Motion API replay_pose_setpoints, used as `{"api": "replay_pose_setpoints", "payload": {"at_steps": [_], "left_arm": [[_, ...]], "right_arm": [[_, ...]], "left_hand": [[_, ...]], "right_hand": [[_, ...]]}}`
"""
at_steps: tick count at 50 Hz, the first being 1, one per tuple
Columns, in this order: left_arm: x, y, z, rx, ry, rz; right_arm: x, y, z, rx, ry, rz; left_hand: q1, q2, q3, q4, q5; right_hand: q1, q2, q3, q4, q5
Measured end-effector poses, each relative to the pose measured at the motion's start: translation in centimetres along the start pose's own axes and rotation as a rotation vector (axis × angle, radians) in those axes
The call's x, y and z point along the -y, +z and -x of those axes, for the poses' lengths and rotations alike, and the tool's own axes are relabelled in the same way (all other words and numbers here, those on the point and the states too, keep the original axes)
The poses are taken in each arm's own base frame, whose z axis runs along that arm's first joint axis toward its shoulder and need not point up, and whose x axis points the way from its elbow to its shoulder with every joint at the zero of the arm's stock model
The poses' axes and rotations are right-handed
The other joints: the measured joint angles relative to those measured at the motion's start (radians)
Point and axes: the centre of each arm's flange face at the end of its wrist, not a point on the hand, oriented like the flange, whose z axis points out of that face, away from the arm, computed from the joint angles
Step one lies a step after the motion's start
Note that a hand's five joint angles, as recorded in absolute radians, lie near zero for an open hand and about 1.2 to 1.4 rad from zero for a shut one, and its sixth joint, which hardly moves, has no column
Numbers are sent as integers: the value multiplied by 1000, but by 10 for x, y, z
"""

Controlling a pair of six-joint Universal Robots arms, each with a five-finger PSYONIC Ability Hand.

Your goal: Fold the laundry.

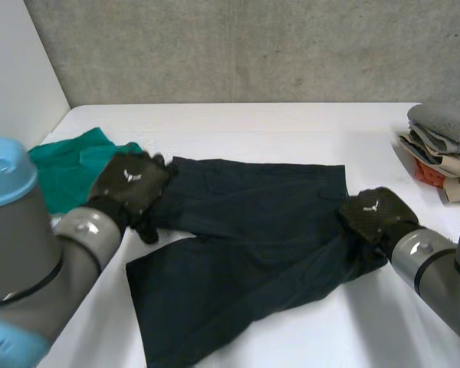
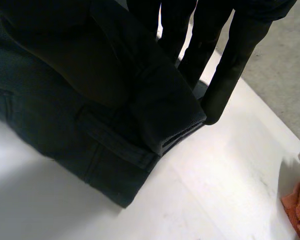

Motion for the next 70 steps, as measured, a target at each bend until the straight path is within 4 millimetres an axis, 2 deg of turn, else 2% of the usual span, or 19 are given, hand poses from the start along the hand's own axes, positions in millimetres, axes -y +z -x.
{"api": "replay_pose_setpoints", "payload": {"at_steps": [4, 9, 18, 19, 21, 23, 25, 29, 33, 41, 49, 51, 52, 53, 55, 56, 59, 62, 70], "left_arm": [[-8, -36, -14, -77, -169, 120], [-22, -64, -29, -141, -273, 276], [-42, -75, -40, -176, -283, 408], [-45, -72, -41, -176, -279, 416], [-50, -64, -43, -174, -272, 425], [-52, -59, -44, -172, -267, 427], [-58, -39, -47, -164, -254, 410], [-52, -4, -48, -132, -226, 301], [-30, 43, -39, -60, -172, 87], [10, 134, -4, 137, 42, -278], [-4, 213, 13, 209, 204, -398], [-13, 224, 9, 196, 215, -405], [-15, 227, 7, 191, 216, -406], [-20, 231, 2, 178, 218, -408], [-25, 233, -4, 161, 218, -407], [-28, 233, -9, 149, 217, -404], [-32, 228, -19, 124, 214, -395], [-28, 217, -22, 111, 209, -389], [-5, 163, -12, 98, 144, -371]], "right_arm": [[3, 10, -5, -15, 67, -14], [0, 20, -7, -16, 100, -7], [-6, 23, -4, -12, 95, -2], [-6, 23, -3, -13, 93, -3], [-6, 23, -3, -14, 90, -6], [-6, 23, -3, -15, 89, -8], [-4, 23, -4, -18, 84, -17], [3, 26, -7, -32, 75, -48], [14, 36, -14, -65, 63, -109], [32, 84, -34, -172, 35, -242], [34, 148, -48, -292, -61, -338], [31, 164, -49, -312, -88, -348], [30, 168, -48, -315, -95, -349], [27, 176, -47, -321, -108, -350], [24, 183, -46, -326, -118, -350], [23, 186, -45, -326, -122, -349], [23, 185, -44, -317, -122, -336], [23, 174, -44, -288, -110, -301], [13, 117, -38, -92, 2, -114]], "left_hand": [[0, 0, 0, 0, 0], [0, 0, 0, 0, 0], [0, 0, 0, 4, 8], [0, 0, 0, 4, 8], [371, 310, 307, 317, 320], [482, 437, 432, 429, 430], [867, 833, 824, 832, 827], [874, 888, 878, 895, 862], [874, 891, 880, 898, 862], [874, 892, 883, 898, 862], [814, 791, 797, 805, 822], [507, 500, 523, 526, 548], [507, 500, 523, 526, 548], [183, 222, 251, 249, 273], [90, 138, 146, 165, 187], [-100, -70, -60, -63, -43], [-102, -98, -95, -95, -73], [-102, -98, -95, -95, -73], [-102, -98, -95, -95, -73]], "right_hand": [[0, 0, 0, 0, 0], [0, 0, 0, 0, 0], [0, 0, 0, 0, 0], [0, 0, 0, 0, 0], [0, 0, 0, 0, 0], [0, 0, 0, 0, 0], [0, 0, 0, 0, 0], [0, 0, 0, 0, 0], [0, 0, 0, 0, 0], [0, 0, 0, 0, 0], [-3, -39, -55, -60, -34], [-266, -322, -315, -319, -293], [-386, -445, -452, -455, -411], [-606, -663, -647, -649, -636], [-800, -856, -861, -865, -855], [-870, -920, -931, -933, -922], [-891, -955, -977, -981, -962], [-891, -955, -977, -982, -962], [-891, -955, -977, -982, -962]]}}
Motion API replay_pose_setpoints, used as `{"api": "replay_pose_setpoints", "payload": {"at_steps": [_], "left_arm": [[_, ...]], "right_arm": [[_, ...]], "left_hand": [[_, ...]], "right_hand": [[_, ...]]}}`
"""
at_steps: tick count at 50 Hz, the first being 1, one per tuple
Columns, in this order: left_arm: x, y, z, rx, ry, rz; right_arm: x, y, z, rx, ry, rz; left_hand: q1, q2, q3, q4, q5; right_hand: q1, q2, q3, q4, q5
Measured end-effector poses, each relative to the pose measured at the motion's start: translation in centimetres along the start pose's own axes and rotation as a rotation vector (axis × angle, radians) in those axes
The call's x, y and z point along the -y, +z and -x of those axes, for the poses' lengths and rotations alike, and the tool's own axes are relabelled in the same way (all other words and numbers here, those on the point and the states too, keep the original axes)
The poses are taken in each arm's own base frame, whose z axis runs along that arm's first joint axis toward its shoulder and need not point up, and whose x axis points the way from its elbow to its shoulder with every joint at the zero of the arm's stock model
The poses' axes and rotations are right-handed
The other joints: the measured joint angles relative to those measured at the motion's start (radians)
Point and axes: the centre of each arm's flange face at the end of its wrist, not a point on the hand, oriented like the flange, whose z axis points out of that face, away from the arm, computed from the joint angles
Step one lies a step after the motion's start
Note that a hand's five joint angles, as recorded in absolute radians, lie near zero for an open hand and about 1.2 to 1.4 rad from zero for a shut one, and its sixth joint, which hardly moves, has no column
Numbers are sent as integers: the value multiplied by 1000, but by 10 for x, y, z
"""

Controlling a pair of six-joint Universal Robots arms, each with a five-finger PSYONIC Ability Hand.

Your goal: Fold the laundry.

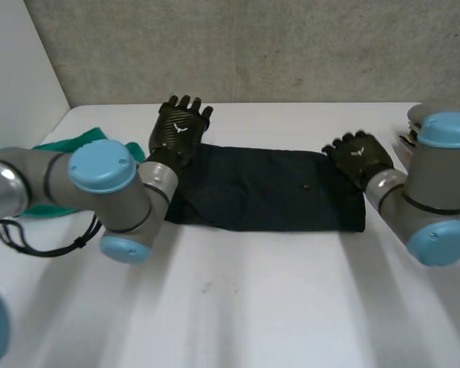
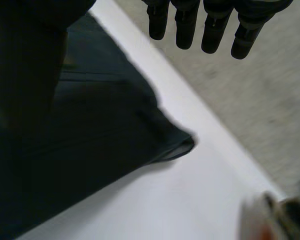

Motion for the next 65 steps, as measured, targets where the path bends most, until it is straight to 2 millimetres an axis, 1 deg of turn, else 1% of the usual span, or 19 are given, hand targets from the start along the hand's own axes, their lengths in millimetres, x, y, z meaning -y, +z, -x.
{"api": "replay_pose_setpoints", "payload": {"at_steps": [6, 8, 11, 13, 18, 26, 28, 29, 33, 35, 37, 38, 42, 46, 49, 51, 53, 59, 65], "left_arm": [[9, -21, 4, -10, -75, 27], [10, -26, 4, -16, -95, 35], [10, -31, 2, -22, -110, 45], [9, -33, 2, -25, -113, 50], [10, -35, 3, -22, -114, 57], [23, -43, 14, 5, -116, 46], [26, -45, 17, 9, -119, 44], [27, -47, 18, 12, -122, 45], [30, -51, 21, 17, -139, 46], [31, -53, 24, 21, -153, 46], [31, -54, 25, 25, -163, 47], [31, -55, 27, 28, -171, 47], [31, -55, 30, 37, -185, 48], [31, -54, 32, 42, -189, 47], [32, -52, 33, 47, -191, 39], [36, -49, 35, 53, -194, 24], [41, -45, 38, 61, -199, 3], [63, -28, 44, 78, -232, -79], [72, -16, 21, 13, -271, -90]], "right_arm": [[-14, -17, 2, 73, 90, 91], [-20, -15, 4, 81, 107, 112], [-31, -9, 6, 74, 114, 131], [-36, -5, 5, 57, 111, 139], [-44, -1, -10, -58, 66, 173], [-17, -19, -60, -236, -244, 144], [-11, -20, -62, -251, -303, 123], [4, -20, -59, -263, -393, 61], [40, -18, -26, -222, -504, -149], [59, -20, 6, -148, -544, -304], [67, -22, 31, -79, -562, -399], [70, -25, 52, -13, -575, -468], [65, -36, 115, 200, -604, -613], [52, -44, 151, 327, -612, -648], [46, -49, 164, 383, -585, -643], [50, -51, 159, 387, -524, -628], [59, -53, 147, 374, -425, -609], [96, -59, 79, 291, 85, -545], [95, -56, 24, 218, 435, -441]], "left_hand": [[0, 0, 0, 0, 0], [0, 0, 0, 0, 0], [0, 0, 0, 0, 0], [0, 0, 0, 0, 0], [0, 0, 0, 0, 0], [0, 0, 0, 0, 0], [0, 0, 0, 0, 0], [0, 0, 0, 0, 0], [0, 0, 0, 0, 0], [0, 0, 0, 0, 0], [0, 0, 0, 0, 0], [0, 0, 0, 0, 0], [0, 0, 0, 0, 0], [0, 0, 0, 0, 0], [0, 0, 0, 0, 0], [0, 0, 0, 0, 0], [0, 0, 0, 0, 0], [0, 0, 0, 0, 0], [0, 0, 0, 0, 0]], "right_hand": [[9, 13, 16, 16, 16], [137, 152, 155, 154, 147], [583, 628, 620, 614, 600], [738, 861, 848, 843, 828], [809, 931, 951, 976, 913], [866, 937, 951, 978, 913], [866, 937, 951, 978, 914], [867, 937, 951, 979, 923], [875, 937, 953, 981, 928], [875, 939, 971, 981, 928], [875, 943, 975, 981, 931], [875, 946, 981, 981, 938], [875, 946, 984, 981, 939], [817, 866, 876, 871, 871], [343, 347, 371, 371, 367], [65, 84, 100, 98, 96], [1, 4, 9, 12, 15], [0, -1, 0, -1, 0], [0, -1, 0, -1, 0]]}}
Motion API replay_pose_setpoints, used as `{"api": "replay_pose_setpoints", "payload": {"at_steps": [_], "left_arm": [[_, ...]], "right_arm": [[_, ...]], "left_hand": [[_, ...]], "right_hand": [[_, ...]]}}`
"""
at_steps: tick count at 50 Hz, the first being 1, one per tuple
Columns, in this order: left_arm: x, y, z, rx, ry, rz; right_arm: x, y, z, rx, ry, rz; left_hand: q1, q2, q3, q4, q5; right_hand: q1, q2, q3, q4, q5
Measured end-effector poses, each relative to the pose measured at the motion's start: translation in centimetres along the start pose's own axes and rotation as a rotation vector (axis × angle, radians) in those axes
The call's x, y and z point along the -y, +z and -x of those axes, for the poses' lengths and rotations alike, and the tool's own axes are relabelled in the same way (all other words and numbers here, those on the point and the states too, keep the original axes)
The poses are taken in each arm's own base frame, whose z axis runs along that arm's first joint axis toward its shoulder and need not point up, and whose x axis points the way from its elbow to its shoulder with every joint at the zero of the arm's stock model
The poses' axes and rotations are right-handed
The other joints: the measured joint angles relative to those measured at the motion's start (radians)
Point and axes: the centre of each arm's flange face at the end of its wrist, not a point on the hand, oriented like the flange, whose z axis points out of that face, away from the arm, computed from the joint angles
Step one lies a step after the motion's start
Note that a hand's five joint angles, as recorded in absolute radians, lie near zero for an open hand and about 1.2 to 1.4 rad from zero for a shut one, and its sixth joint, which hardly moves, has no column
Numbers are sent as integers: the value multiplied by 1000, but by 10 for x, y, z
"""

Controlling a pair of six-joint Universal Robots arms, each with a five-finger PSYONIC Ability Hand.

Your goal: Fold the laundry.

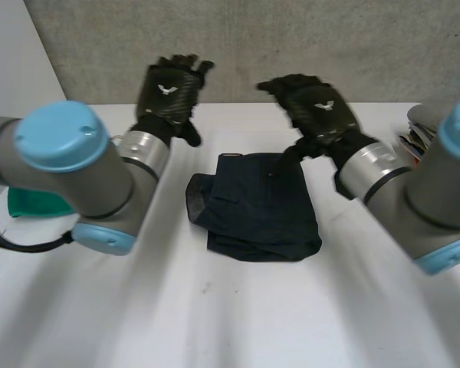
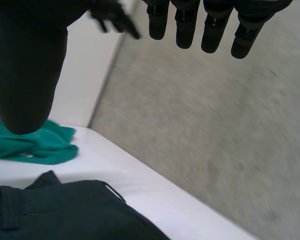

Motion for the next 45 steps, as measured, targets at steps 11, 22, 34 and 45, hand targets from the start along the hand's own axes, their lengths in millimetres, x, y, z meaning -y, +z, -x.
{"api": "replay_pose_setpoints", "payload": {"at_steps": [11, 22, 34, 45], "left_arm": [[-58, 0, -65, -174, -13, 242], [-106, -21, -62, -176, 43, 498], [-80, -33, -51, -154, 157, 532], [27, -21, -38, -249, 15, 201]], "right_arm": [[-59, 19, -37, -64, 46, 305], [-122, 28, -35, 10, -48, 456], [-94, 18, -40, -43, -296, 449], [-61, -19, -10, -136, -408, 351]], "left_hand": [[0, 0, 0, 0, 0], [3, 0, 0, 1, 0], [5, 0, 0, 0, 0], [22, 13, 9, 12, 7]], "right_hand": [[0, 0, 0, 0, 0], [0, -4, 0, 0, 0], [-8, -20, -16, 0, 0], [-8, -20, -16, 0, 0]]}}
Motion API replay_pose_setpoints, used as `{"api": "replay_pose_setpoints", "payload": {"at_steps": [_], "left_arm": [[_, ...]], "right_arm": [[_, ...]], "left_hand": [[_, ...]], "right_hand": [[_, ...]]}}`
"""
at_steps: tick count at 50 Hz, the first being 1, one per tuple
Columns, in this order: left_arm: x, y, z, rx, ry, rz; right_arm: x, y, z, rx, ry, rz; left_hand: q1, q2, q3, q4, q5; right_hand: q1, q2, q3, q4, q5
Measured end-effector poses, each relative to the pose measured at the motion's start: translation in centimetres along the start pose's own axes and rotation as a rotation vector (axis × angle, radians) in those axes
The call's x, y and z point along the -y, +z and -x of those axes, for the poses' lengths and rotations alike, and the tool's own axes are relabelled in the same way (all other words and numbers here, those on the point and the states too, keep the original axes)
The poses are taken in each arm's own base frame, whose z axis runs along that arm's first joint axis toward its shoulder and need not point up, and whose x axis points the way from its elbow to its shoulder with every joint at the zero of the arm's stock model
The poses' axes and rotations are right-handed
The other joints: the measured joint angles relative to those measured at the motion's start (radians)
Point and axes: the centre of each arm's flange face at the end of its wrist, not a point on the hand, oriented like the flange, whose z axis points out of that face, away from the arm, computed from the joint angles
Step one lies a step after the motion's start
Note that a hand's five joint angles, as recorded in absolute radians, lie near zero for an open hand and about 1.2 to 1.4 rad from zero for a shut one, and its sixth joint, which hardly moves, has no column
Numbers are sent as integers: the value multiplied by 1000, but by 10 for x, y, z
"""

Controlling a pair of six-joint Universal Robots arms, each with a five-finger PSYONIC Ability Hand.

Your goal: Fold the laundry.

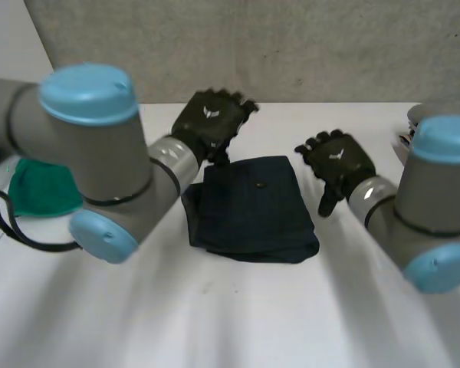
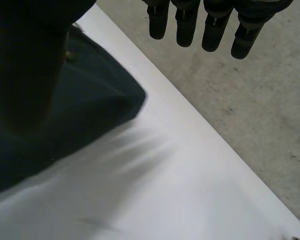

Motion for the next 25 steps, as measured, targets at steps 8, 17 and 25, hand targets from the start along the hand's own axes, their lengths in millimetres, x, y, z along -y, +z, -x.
{"api": "replay_pose_setpoints", "payload": {"at_steps": [8, 17, 25], "left_arm": [[25, -10, 6, -225, -139, -80], [26, -18, 4, -352, -240, -44], [22, -17, 0, -345, -242, -33]], "right_arm": [[-32, -32, 54, 100, -5, -11], [-53, -32, 81, 128, -32, -95], [-65, -9, 85, 95, -73, -131]], "left_hand": [[60, 56, 51, 63, 49], [61, 58, 54, 67, 52], [61, 58, 54, 67, 52]], "right_hand": [[0, 0, 0, 0, 0], [0, 0, 0, 0, 0], [0, 0, 0, 0, 0]]}}
